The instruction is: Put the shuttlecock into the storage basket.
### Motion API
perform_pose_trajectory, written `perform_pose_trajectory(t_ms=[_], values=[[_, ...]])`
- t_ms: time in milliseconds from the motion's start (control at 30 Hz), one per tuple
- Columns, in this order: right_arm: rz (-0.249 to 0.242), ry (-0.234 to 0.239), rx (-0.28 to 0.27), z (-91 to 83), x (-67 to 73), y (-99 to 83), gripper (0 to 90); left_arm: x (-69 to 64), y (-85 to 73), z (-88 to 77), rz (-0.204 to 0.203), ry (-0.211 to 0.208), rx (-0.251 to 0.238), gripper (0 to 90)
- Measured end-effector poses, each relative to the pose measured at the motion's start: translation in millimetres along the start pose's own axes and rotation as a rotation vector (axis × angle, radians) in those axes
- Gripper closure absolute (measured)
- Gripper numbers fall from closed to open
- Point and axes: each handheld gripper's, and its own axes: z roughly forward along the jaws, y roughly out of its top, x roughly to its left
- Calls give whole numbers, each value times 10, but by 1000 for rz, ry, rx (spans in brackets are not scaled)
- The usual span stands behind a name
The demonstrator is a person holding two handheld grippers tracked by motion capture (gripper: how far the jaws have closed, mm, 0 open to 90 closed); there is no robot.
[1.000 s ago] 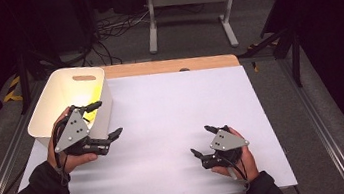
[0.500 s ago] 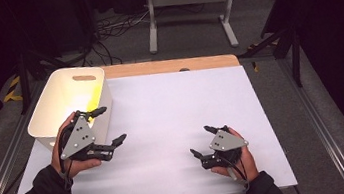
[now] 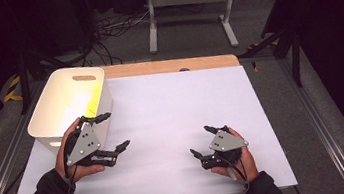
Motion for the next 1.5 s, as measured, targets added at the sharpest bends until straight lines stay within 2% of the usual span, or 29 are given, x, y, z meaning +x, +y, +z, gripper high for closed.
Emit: perform_pose_trajectory(t_ms=[567, 667, 1200, 1333, 1467, 1500], values=[[-17, 1, -2, -8, 33, 22, 165, -136, -124, 74, 13, -24, 32, 99], [-16, 1, -2, -6, 37, 22, 165, -159, -155, 83, -3, -39, 28, 99], [-30, 2, -1, -8, 63, 33, 163, -267, -366, 141, -3, -57, 77, 99], [-34, 4, -2, -9, 69, 32, 162, -290, -433, 155, -11, -54, 84, 95], [-39, 5, 1, -5, 80, 31, 162, -295, -552, 154, -49, -53, 87, 95], [-42, 6, 3, -3, 83, 30, 162, -300, -573, 154, -48, -47, 94, 95]])
